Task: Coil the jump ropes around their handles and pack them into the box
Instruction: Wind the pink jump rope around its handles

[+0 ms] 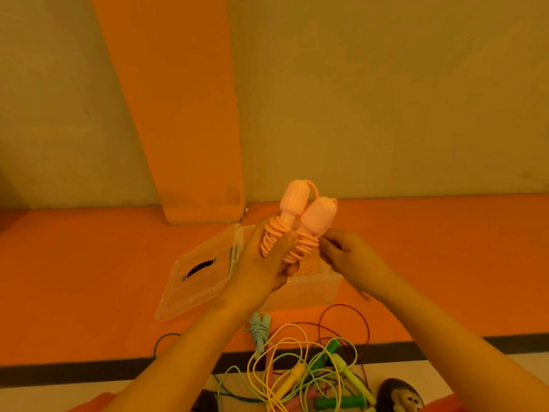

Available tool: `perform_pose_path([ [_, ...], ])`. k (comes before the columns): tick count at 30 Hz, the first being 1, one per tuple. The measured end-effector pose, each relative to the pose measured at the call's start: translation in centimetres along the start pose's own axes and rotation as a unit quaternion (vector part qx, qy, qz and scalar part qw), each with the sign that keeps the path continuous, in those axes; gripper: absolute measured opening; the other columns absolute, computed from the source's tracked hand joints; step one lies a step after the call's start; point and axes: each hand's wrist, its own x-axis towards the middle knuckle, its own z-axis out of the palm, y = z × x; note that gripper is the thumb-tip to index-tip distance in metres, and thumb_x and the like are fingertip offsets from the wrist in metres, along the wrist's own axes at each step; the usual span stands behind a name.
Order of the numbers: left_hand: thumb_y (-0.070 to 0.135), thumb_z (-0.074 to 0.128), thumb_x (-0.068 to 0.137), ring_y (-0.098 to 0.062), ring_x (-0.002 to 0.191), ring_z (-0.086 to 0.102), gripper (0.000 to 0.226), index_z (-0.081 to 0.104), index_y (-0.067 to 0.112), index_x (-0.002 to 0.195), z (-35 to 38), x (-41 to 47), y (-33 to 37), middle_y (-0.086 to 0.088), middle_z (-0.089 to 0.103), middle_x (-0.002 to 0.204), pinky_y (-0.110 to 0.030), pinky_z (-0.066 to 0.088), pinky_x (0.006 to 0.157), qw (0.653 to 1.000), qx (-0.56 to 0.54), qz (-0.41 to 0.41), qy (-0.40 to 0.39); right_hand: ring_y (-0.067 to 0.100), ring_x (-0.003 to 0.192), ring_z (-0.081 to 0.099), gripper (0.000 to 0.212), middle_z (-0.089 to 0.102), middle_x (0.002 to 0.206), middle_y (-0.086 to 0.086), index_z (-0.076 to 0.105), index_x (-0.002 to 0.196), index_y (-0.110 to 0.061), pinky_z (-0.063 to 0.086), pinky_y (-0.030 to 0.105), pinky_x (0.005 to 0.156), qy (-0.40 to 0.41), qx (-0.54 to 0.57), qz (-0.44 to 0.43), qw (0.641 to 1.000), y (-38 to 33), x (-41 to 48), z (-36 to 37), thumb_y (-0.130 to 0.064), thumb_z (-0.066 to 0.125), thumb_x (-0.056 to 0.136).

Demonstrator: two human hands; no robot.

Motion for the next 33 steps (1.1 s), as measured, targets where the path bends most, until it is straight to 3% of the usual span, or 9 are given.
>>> perform_pose_path([
  [4, 0.042, 0.054, 0.086, -0.012, 0.045, 0.040, 0.034, 0.051, 0.017, 0.108, -0.3, 0.4, 0.2, -0.025, 0.057, 0.084, -0.018, 0.023, 0.036, 0.999, -0.029, 0.012, 0.007, -0.001, 0.043, 0.041, 0.035, 0.050, 0.050, -0.015, 0.052, 0.067, -0.032, 0.030, 0.014, 0.046, 0.019, 0.006, -0.018, 1.000, 0.2, 0.1, 0.8, -0.019, 0.046, 0.099],
  [10, 0.033, 0.047, 0.093, -0.005, 0.035, 0.037, 0.037, 0.048, 0.003, 0.114, -0.8, 0.2, 0.3, 0.002, 0.051, 0.053, -0.018, 0.024, 0.036, 1.000, -0.007, -0.023, -0.002, 0.005, 0.063, 0.054, 0.033, 0.058, 0.066, -0.007, 0.054, 0.071, -0.032, 0.041, 0.014, 0.062, 0.046, -0.004, -0.038, 0.998, -0.2, 0.3, 0.9, -0.017, 0.045, 0.099],
  [13, 0.040, 0.045, 0.090, -0.010, 0.037, 0.032, 0.045, 0.048, 0.002, 0.113, -1.4, 0.4, 0.3, -0.002, 0.049, 0.055, -0.020, 0.024, 0.038, 0.999, -0.002, -0.036, -0.010, 0.001, 0.073, 0.058, 0.028, 0.062, 0.076, -0.007, 0.058, 0.077, -0.032, 0.042, 0.011, 0.069, 0.030, 0.035, -0.039, 0.998, -0.5, 0.0, 0.8, -0.014, 0.050, 0.097],
  [17, 0.045, 0.046, 0.089, -0.012, 0.037, 0.028, 0.040, 0.052, 0.007, 0.100, -1.5, 0.2, 0.4, -0.004, 0.047, 0.055, -0.020, 0.020, 0.040, 0.997, -0.034, -0.044, -0.046, 0.016, 0.085, 0.066, 0.021, 0.069, 0.089, 0.003, 0.063, 0.095, -0.025, 0.052, 0.028, 0.079, -0.005, 0.119, -0.034, 0.992, -0.5, -0.1, 0.9, -0.006, 0.056, 0.092],
  [19, 0.046, 0.049, 0.091, -0.012, 0.037, 0.027, 0.038, 0.053, 0.009, 0.097, -1.5, 0.1, 0.2, -0.005, 0.047, 0.055, -0.019, 0.020, 0.040, 0.996, -0.044, -0.039, -0.067, 0.016, 0.082, 0.067, 0.022, 0.070, 0.090, 0.003, 0.064, 0.096, -0.024, 0.055, 0.028, 0.077, -0.030, 0.155, -0.044, 0.987, -0.7, -0.3, 1.1, -0.003, 0.056, 0.091],
  [23, 0.044, 0.045, 0.086, -0.013, 0.038, 0.028, 0.034, 0.054, 0.013, 0.097, -1.4, -0.2, -0.1, -0.005, 0.050, 0.055, -0.021, 0.020, 0.040, 0.995, -0.039, -0.034, -0.081, 0.006, 0.057, 0.053, 0.026, 0.062, 0.065, 0.000, 0.060, 0.082, -0.020, 0.044, 0.020, 0.056, -0.001, 0.140, -0.021, 0.990, -1.3, -0.3, 1.9, 0.003, 0.051, 0.092],
  [25, 0.044, 0.046, 0.085, -0.013, 0.038, 0.028, 0.037, 0.052, 0.012, 0.102, -1.3, -0.2, -0.2, -0.004, 0.050, 0.055, -0.020, 0.021, 0.039, 0.996, -0.030, -0.032, -0.082, 0.011, 0.071, 0.058, 0.026, 0.067, 0.079, 0.009, 0.063, 0.085, -0.021, 0.046, 0.027, 0.065, 0.045, 0.107, -0.025, 0.993, -1.2, -0.1, 2.1, 0.001, 0.053, 0.091],
  [29, 0.044, 0.046, 0.085, -0.013, 0.037, 0.028, 0.042, 0.048, 0.007, 0.106, -1.3, 0.0, -0.2, -0.005, 0.051, 0.055, -0.018, 0.022, 0.038, 0.996, -0.034, -0.028, -0.078, -0.010, 0.071, 0.055, 0.014, 0.064, 0.079, -0.009, 0.060, 0.083, -0.027, 0.042, 0.012, 0.062, 0.076, 0.037, -0.059, 0.995, -1.6, -0.1, 2.4, -0.015, 0.053, 0.082],
  [33, 0.043, 0.044, 0.087, -0.010, 0.036, 0.028, 0.042, 0.048, 0.007, 0.106, -1.2, -0.3, 0.2, -0.005, 0.050, 0.056, -0.018, 0.023, 0.038, 0.993, -0.056, -0.028, -0.102, -0.002, 0.076, 0.057, 0.020, 0.068, 0.085, 0.006, 0.060, 0.082, -0.030, 0.045, 0.020, 0.071, 0.087, 0.087, -0.044, 0.991, -1.9, -0.1, 2.5, -0.012, 0.053, 0.086],
])
